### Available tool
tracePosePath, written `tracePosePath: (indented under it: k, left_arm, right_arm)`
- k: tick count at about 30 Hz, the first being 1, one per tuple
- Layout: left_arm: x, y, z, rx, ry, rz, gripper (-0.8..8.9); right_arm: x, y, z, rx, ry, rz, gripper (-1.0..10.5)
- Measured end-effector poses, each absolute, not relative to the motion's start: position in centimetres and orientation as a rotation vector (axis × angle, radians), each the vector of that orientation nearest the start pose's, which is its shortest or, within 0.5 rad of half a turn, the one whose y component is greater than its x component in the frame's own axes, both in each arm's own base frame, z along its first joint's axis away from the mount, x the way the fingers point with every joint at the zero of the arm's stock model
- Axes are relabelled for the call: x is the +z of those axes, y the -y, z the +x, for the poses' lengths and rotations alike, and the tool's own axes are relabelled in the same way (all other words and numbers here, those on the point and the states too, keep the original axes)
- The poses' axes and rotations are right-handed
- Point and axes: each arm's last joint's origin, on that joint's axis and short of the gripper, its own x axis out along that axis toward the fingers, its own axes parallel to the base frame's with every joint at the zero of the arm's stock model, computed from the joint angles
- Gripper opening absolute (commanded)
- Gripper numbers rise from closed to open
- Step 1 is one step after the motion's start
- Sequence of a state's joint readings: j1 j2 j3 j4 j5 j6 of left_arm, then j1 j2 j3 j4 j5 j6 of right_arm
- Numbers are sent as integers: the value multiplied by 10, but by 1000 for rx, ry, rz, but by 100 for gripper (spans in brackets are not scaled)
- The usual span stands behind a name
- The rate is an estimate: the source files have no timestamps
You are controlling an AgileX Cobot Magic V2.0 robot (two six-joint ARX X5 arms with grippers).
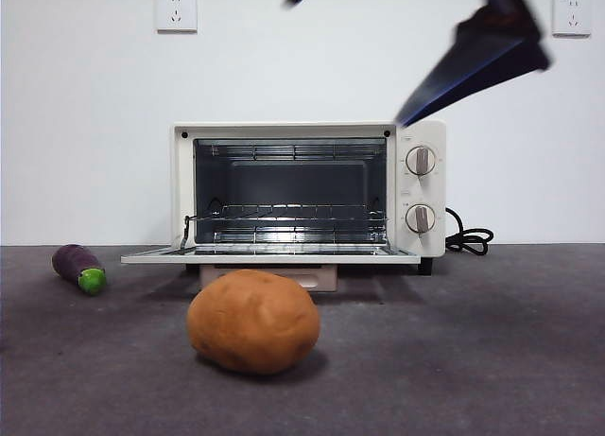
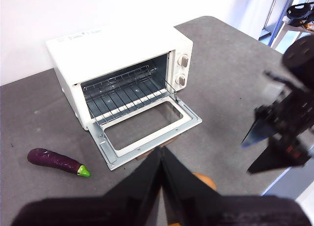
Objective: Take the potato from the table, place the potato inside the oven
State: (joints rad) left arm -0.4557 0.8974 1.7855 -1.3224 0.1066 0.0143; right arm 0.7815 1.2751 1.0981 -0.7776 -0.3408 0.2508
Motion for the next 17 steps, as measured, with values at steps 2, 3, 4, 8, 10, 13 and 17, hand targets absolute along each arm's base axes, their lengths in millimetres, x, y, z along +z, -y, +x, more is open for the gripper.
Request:
tracePosePath:
  k: [2,3,4,8,10,13,17]
  left_arm:
    - [497,25,43,-556,-427,89,-6]
    - [497,25,43,-556,-427,89,-6]
    - [497,25,43,-556,-427,89,-6]
    - [497,25,43,-556,-428,86,-6]
    - [497,25,43,-555,-429,83,-6]
    - [497,25,43,-555,-429,83,-6]
    - [497,25,43,-555,-429,83,-6]
  right_arm:
    - [291,-198,174,893,-1110,-59,856]
    - [289,-206,176,886,-1113,-88,856]
    - [288,-213,179,876,-1116,-118,857]
    - [281,-235,191,833,-1135,-233,857]
    - [276,-244,199,806,-1151,-297,857]
    - [268,-258,211,792,-1170,-365,857]
    - [255,-273,224,805,-1199,-425,857]
